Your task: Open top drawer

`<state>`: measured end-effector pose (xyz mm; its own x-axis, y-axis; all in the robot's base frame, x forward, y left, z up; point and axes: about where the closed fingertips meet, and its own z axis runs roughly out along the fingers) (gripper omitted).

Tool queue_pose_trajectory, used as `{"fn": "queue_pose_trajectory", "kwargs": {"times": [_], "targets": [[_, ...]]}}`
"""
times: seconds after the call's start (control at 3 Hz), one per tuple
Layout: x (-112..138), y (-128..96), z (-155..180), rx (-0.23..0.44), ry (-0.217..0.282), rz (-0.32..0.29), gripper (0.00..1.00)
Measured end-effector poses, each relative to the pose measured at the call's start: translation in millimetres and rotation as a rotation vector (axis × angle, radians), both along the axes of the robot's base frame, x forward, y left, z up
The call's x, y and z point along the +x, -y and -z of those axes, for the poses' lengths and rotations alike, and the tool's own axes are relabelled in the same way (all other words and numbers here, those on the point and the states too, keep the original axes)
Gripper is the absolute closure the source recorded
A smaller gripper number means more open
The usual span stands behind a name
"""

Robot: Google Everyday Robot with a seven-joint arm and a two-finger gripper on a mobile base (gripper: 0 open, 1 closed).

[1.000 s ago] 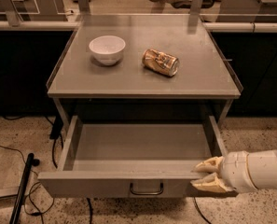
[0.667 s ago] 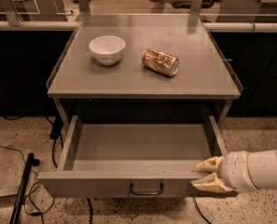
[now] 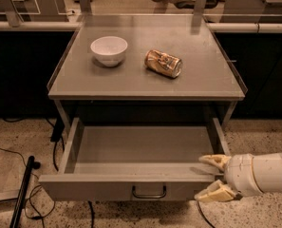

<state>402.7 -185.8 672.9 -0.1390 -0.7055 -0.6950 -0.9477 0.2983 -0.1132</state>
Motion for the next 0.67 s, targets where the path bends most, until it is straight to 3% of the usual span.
{"fn": "queue_pose_trajectory", "kwargs": {"times": [0.67], "targets": [[0.0,0.0,0.0,0.0,0.0,0.0,0.0]]}}
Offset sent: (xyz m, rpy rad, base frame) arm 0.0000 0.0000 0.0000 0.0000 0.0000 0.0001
